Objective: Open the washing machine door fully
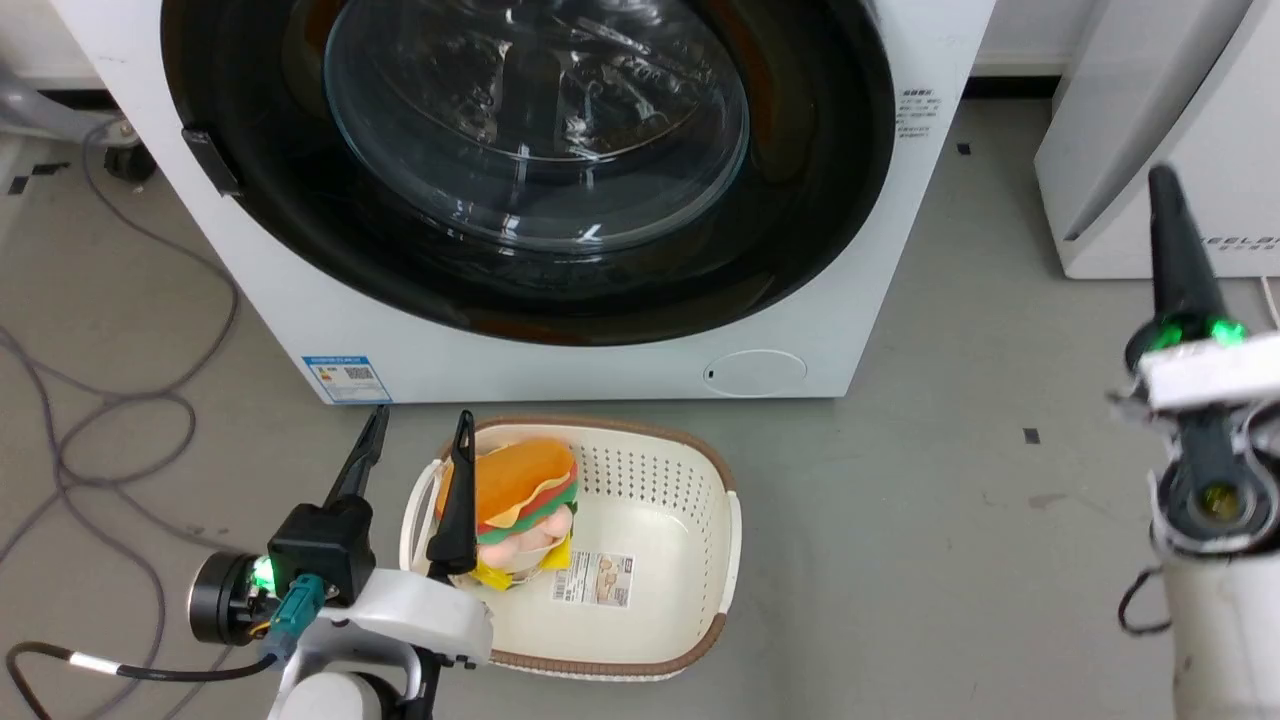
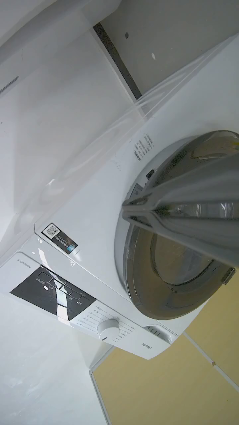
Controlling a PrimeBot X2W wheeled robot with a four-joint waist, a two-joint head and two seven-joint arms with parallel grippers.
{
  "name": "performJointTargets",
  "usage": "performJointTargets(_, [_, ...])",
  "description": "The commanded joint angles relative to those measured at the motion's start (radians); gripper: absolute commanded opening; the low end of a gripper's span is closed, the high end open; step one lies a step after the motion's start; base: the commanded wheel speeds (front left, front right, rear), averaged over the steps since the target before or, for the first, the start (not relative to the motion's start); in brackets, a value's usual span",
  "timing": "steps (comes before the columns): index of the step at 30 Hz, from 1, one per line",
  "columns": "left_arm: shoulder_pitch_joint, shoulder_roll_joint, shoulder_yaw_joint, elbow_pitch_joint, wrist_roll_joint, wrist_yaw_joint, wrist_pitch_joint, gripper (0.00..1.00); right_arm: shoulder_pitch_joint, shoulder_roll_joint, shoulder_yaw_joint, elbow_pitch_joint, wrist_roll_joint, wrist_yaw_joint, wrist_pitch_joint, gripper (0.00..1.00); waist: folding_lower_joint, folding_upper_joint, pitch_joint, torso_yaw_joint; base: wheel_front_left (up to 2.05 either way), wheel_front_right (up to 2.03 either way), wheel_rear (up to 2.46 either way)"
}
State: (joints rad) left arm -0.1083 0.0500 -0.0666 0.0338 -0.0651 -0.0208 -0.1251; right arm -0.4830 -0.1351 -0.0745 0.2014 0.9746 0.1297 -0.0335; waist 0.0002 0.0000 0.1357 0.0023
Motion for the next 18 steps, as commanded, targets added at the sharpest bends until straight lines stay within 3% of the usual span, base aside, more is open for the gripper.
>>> performJointTargets(1, [-0.017, 0.001, -0.002, -0.003, -0.008, -0.003, -0.010, 1.00, -0.037, -0.011, -0.001, 0.013, 0.036, 0.001, 0.007, 0.00, -0.0002, 0.0000, 0.007, 0.003, 0.00, 0.00, 0.00])
performJointTargets(11, [-0.052, 0.001, -0.011, -0.011, -0.015, -0.015, -0.031, 1.00, -0.318, -0.098, 0.088, 0.245, 0.230, 0.001, 0.043, 0.00, -0.0002, 0.0000, 0.066, 0.017, 0.00, 0.00, 0.00])
performJointTargets(18, [-0.080, 0.000, -0.020, -0.016, -0.019, -0.023, -0.045, 1.00, -0.527, -0.142, 0.195, 0.400, 0.333, 0.001, 0.133, 0.00, -0.0002, 0.0000, 0.112, 0.029, 0.00, 0.00, 0.00])
